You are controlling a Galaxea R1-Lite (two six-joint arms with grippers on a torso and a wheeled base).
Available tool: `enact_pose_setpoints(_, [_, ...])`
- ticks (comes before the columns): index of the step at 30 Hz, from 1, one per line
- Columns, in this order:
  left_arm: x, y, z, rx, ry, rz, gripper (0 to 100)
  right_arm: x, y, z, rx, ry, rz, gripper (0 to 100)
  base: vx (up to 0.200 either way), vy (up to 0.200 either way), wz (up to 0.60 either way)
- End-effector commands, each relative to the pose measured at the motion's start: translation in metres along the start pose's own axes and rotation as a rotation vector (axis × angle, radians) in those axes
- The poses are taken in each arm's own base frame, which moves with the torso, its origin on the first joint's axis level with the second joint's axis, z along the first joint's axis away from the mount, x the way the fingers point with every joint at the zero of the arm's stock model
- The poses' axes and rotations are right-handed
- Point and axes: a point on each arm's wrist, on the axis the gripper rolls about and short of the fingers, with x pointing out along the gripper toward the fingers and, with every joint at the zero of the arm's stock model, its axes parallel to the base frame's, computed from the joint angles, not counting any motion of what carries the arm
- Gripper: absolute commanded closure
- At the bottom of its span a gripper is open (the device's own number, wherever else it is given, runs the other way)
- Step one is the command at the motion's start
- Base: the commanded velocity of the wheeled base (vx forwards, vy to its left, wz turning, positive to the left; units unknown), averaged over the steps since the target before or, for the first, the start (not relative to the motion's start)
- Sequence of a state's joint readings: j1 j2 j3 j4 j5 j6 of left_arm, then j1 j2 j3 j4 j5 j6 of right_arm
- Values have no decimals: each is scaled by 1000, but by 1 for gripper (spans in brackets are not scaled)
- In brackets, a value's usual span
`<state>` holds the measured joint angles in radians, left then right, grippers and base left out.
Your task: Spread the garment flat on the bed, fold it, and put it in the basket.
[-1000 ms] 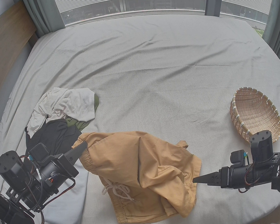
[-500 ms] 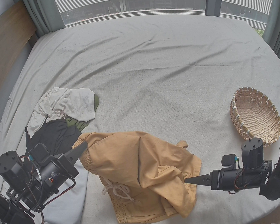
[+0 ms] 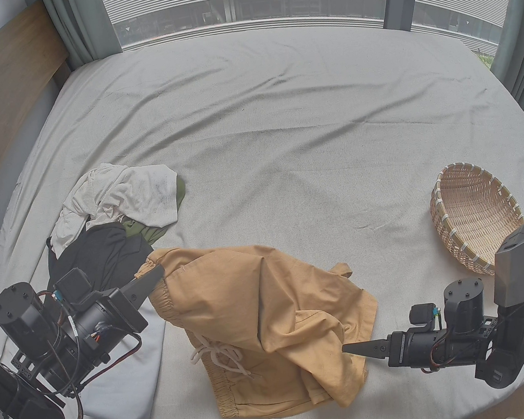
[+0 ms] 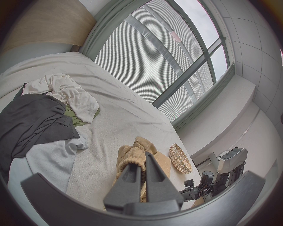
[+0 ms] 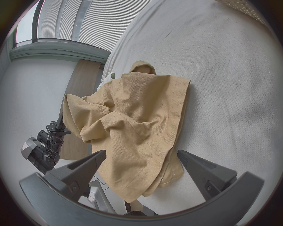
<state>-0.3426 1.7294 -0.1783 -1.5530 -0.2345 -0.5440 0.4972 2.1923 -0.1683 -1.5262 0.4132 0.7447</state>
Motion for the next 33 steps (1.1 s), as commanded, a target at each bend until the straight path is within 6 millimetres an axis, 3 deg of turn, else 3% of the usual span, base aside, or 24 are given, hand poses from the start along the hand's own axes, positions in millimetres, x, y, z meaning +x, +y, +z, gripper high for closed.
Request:
enact_pose_setpoints(1, [0, 0, 0, -1, 0, 0, 100, -4, 3, 1, -3, -9, 6, 0, 0, 0, 0])
enact_pose_setpoints(24, [1, -1, -1, -1, 5, -4, 100, 1, 9, 5, -21, -25, 41, 0, 0, 0, 0])
enact_pose_setpoints(33, [1, -1, -1, -1, 6, -3, 100, -6, 19, 8, -37, -50, 70, 0, 0, 0, 0])
